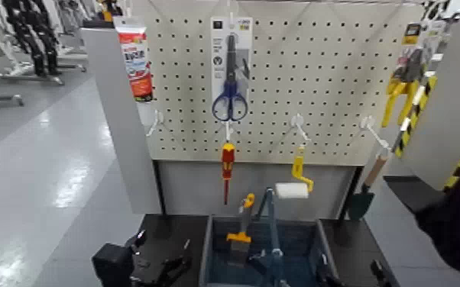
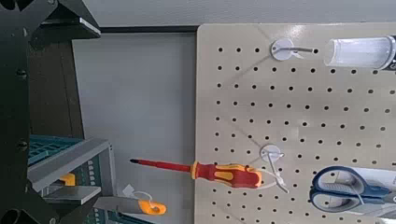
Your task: Put the red screwdriver into the crate.
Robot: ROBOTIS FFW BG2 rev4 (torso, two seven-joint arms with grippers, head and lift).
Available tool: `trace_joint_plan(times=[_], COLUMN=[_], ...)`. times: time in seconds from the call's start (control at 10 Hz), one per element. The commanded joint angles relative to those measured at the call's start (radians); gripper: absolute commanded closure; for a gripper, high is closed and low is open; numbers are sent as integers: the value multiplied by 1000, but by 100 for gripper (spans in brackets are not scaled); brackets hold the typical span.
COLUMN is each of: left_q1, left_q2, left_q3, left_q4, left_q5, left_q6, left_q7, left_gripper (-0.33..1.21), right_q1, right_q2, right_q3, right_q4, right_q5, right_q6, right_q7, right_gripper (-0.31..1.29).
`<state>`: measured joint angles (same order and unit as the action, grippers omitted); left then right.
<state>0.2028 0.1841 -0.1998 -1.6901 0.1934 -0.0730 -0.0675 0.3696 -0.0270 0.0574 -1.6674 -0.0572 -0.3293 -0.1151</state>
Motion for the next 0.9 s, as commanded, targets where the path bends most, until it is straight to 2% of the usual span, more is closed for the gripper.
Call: trace_joint_plan(times=[0.1, 0.5, 0.7, 0.9], left_q1=[-2, -45, -120, -189], left_q2=[0, -3, -18, -26], left_q3=[0, 23, 62, 73], left_q4=[0, 3, 35, 72], left_q5=[0, 5, 1, -3], left_q6=[12, 79, 144, 177], left_q7=[0, -80, -199, -275], left_gripper=[12, 13, 12, 12], right_q1=[-1, -1, -3, -6], right_q2=[1, 1, 1, -1], right_q3=[1, 2, 5, 7], right_q4=[0, 1, 3, 5], right_q5=[5, 5, 5, 3], right_q6=[0, 4, 6, 6], right_q7=[-6, -8, -9, -8], right_gripper=[13, 13, 13, 13])
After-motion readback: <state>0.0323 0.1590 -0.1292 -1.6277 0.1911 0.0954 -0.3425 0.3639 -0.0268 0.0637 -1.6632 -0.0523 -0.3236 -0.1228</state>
